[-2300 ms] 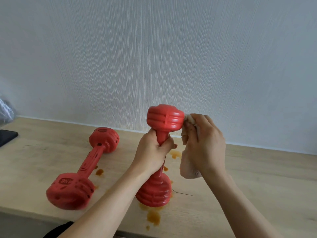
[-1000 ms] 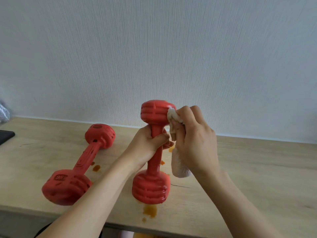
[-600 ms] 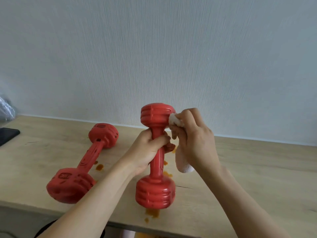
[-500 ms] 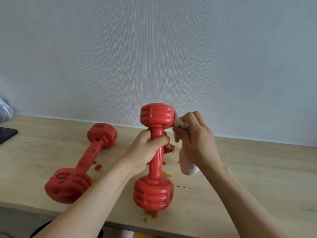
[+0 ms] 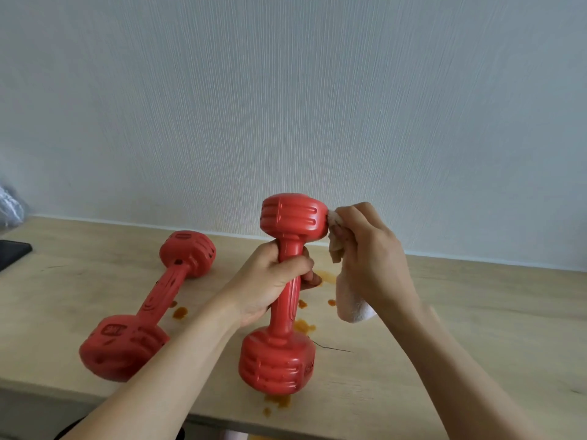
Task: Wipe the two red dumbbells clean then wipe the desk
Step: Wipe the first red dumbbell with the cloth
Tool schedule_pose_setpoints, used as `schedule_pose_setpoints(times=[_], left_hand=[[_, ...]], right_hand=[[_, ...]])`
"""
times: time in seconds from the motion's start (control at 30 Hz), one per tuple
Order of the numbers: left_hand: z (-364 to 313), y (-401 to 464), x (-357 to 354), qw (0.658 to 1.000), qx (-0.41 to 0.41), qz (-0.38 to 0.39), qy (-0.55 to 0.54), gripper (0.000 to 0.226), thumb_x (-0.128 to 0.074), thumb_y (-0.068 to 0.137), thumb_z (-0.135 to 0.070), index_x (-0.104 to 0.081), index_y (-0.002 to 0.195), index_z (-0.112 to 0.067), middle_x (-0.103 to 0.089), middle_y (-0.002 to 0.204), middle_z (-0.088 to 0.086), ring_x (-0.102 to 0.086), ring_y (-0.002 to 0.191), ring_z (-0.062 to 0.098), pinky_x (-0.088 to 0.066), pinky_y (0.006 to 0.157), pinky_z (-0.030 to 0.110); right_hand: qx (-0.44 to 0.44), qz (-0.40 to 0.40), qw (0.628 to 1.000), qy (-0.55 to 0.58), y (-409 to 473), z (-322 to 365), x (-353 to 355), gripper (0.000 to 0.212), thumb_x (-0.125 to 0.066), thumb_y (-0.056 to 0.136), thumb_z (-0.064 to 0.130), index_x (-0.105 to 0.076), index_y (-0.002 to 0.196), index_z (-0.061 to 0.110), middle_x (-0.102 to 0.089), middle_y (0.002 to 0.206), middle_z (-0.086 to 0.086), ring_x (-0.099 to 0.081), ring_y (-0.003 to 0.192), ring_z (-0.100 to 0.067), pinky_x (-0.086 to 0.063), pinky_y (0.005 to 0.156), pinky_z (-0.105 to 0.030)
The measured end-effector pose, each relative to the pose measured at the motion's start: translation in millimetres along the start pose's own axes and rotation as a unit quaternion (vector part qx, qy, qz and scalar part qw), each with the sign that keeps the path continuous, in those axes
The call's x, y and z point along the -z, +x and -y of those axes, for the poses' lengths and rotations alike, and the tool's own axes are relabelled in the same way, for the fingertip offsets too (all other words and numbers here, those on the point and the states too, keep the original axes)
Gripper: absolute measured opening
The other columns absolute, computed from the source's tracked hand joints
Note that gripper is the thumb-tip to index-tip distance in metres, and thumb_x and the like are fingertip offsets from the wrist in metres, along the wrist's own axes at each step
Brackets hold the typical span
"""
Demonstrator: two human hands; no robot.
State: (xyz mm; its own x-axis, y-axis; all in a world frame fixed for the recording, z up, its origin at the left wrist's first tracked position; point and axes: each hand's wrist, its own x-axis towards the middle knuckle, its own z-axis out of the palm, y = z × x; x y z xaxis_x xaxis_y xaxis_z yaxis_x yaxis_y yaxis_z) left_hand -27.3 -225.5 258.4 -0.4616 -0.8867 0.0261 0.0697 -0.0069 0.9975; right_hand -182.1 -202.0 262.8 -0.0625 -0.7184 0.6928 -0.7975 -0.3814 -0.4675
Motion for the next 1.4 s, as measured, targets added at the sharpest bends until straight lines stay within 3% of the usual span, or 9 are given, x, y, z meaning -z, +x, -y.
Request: schedule_pose_setpoints(times=[0.17, 0.33, 0.5, 0.77, 0.87, 0.93, 1.1, 1.23, 1.4], left_hand=[[3, 3, 1, 1.000, -0.006, -0.013, -0.021, 0.019, -0.053, 0.088, 0.005, -0.057, 0.072, -0.006, -0.058, 0.057, 0.002, -0.063, 0.063, 0.018, -0.055, 0.084, 0.039], [1, -1, -1, 1.000, -0.010, 0.024, 0.010, 0.006, -0.062, 0.074, -0.010, -0.058, 0.072, -0.007, -0.060, 0.057, -0.001, -0.066, 0.064, 0.013, -0.052, 0.085, 0.045], [4, 1, 1, 1.000, -0.009, 0.010, -0.018, 0.008, -0.064, 0.077, -0.006, -0.059, 0.071, -0.007, -0.060, 0.057, 0.001, -0.066, 0.063, 0.014, -0.049, 0.089, 0.050], [6, 5, 3, 0.999, -0.036, 0.012, -0.034, 0.013, -0.061, 0.079, -0.003, -0.056, 0.068, -0.008, -0.056, 0.055, 0.001, -0.059, 0.057, 0.013, -0.054, 0.072, 0.030], [6, 6, 3, 0.999, -0.038, 0.020, -0.004, 0.008, -0.060, 0.073, -0.011, -0.058, 0.066, -0.011, -0.057, 0.057, 0.003, -0.061, 0.060, 0.015, -0.056, 0.078, 0.038], [6, 6, 3, 0.999, -0.031, 0.034, 0.000, 0.010, -0.061, 0.075, -0.010, -0.060, 0.066, -0.014, -0.058, 0.058, 0.004, -0.063, 0.062, 0.016, -0.055, 0.084, 0.043], [5, 8, -1, 0.998, -0.036, 0.046, -0.007, 0.017, -0.058, 0.083, 0.004, -0.057, 0.071, -0.008, -0.055, 0.060, 0.004, -0.061, 0.060, 0.012, -0.056, 0.075, 0.029], [3, 6, 0, 0.994, -0.050, 0.099, 0.020, 0.007, -0.067, 0.069, -0.013, -0.063, 0.065, -0.017, -0.059, 0.059, -0.001, -0.063, 0.064, 0.012, -0.056, 0.078, 0.031], [1, 4, -6, 0.990, -0.064, 0.100, 0.077, 0.008, -0.067, 0.077, -0.012, -0.060, 0.074, -0.010, -0.064, 0.063, 0.002, -0.066, 0.070, 0.018, -0.054, 0.067, 0.027]], right_hand=[[0.065, -0.017, 0.996, -0.056, -2, 23, 6, 0.029, -0.034, 0.082, 0.018, -0.059, 0.095, 0.014, -0.053, 0.088, -0.001, -0.053, 0.066, -0.031, -0.048, 0.054, -0.041], [-0.036, 0.013, 0.998, -0.039, -2, 3, 4, 0.040, -0.025, 0.077, 0.035, -0.057, 0.085, 0.014, -0.053, 0.088, -0.001, -0.055, 0.067, -0.030, -0.049, 0.060, -0.043], [-0.034, 0.027, 0.996, -0.078, -8, 10, 0, 0.020, -0.037, 0.084, 0.019, -0.054, 0.093, 0.016, -0.049, 0.098, 0.000, -0.058, 0.071, -0.030, -0.049, 0.062, -0.041], [0.031, -0.064, 0.995, -0.076, -13, 40, 4, 0.022, -0.044, 0.089, 0.009, -0.058, 0.106, 0.013, -0.050, 0.102, -0.006, -0.059, 0.074, -0.029, -0.049, 0.056, -0.038], [0.049, -0.097, 0.991, -0.072, -11, 37, 3, 0.022, -0.043, 0.089, 0.010, -0.061, 0.102, 0.010, -0.052, 0.094, -0.007, -0.058, 0.071, -0.027, -0.048, 0.053, -0.035], [0.036, -0.110, 0.991, -0.065, -8, 29, 4, 0.026, -0.040, 0.090, 0.015, -0.064, 0.097, 0.010, -0.053, 0.090, -0.006, -0.057, 0.068, -0.024, -0.045, 0.053, -0.031], [-0.013, -0.090, 0.996, -0.012, -5, 11, 4, 0.022, -0.043, 0.093, 0.016, -0.064, 0.095, 0.016, -0.057, 0.087, -0.002, -0.056, 0.072, -0.015, -0.047, 0.063, -0.034], [-0.082, -0.073, 0.993, 0.038, 2, 4, 9, 0.018, -0.052, 0.094, 0.014, -0.068, 0.102, 0.015, -0.064, 0.088, 0.002, -0.061, 0.086, -0.015, -0.042, 0.073, -0.024], [-0.189, -0.008, 0.961, 0.203, 4, -7, 17, 0.015, -0.057, 0.093, 0.020, -0.067, 0.101, 0.012, -0.072, 0.083, -0.002, -0.070, 0.080, -0.017, -0.055, 0.076, -0.047]])
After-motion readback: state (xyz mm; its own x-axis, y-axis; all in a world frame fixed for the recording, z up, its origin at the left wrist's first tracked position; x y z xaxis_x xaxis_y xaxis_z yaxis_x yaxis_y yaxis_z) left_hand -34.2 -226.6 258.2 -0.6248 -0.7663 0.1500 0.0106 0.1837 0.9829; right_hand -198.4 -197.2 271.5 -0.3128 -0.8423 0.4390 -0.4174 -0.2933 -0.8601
